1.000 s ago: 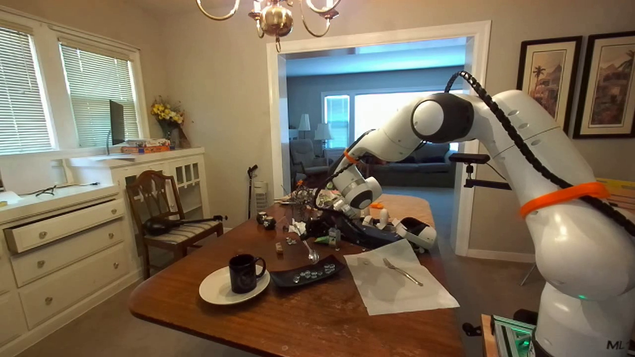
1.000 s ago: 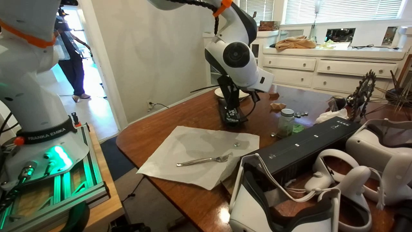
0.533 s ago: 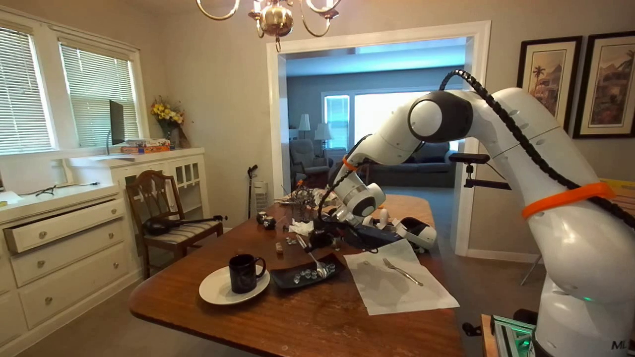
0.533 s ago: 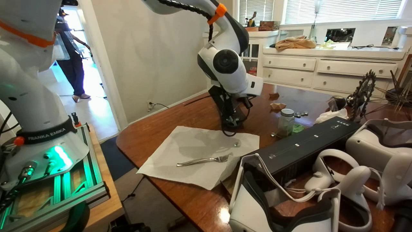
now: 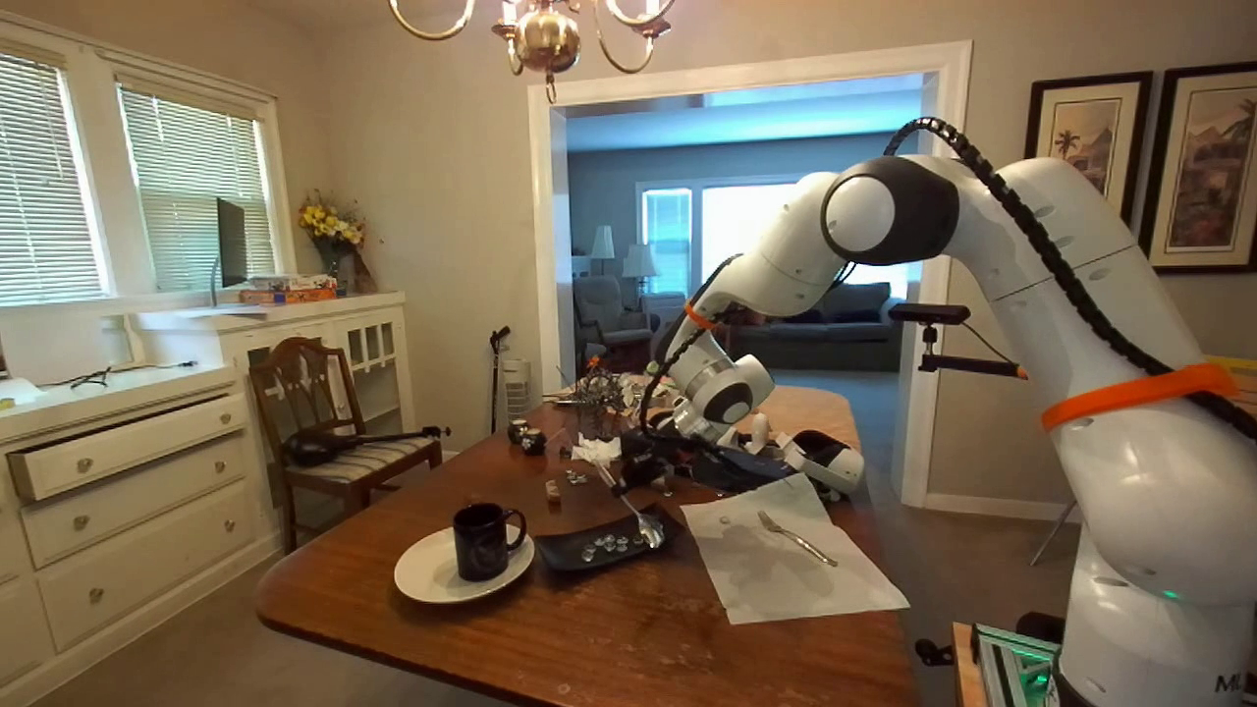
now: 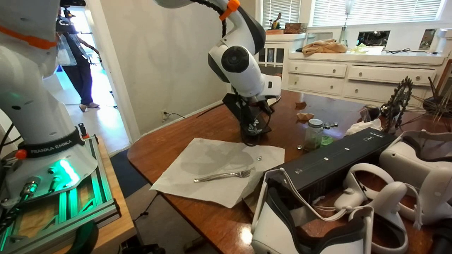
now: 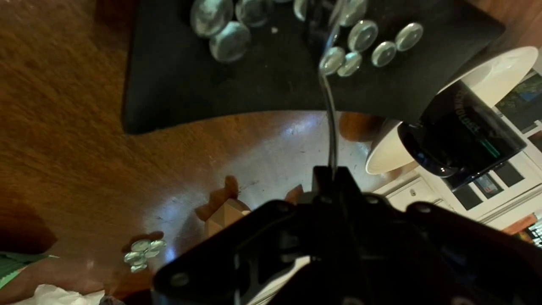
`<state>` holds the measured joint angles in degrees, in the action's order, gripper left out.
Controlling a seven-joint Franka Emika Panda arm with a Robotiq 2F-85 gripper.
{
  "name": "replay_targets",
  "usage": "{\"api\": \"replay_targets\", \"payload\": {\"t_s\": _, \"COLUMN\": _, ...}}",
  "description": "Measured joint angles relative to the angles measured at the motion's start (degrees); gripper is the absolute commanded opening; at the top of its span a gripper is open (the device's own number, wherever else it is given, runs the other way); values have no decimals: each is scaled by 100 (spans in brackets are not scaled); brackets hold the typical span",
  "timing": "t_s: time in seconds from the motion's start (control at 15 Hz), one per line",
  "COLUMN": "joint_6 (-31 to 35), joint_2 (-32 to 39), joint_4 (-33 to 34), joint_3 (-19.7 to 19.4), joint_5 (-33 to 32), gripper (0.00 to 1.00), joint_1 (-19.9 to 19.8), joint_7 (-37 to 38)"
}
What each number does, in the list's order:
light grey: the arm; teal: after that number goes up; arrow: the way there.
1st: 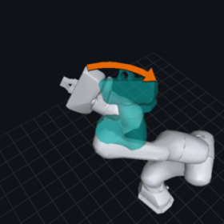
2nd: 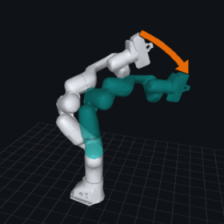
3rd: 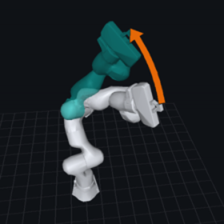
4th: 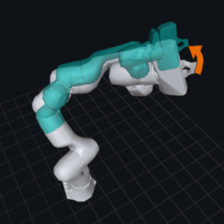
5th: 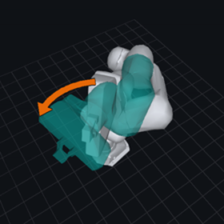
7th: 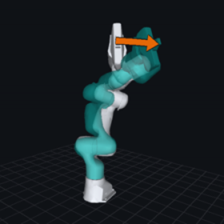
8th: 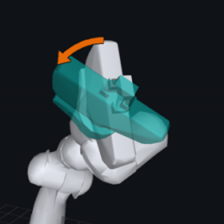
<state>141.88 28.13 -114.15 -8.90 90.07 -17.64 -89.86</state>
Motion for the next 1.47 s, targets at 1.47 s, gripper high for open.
{"api": "replay_targets", "payload": {"t_s": 1.47, "joint_6": 259, "joint_2": -321, "joint_4": -148, "joint_3": -369, "joint_5": 999, "gripper": 1, "joint_1": 43, "joint_7": -543}}
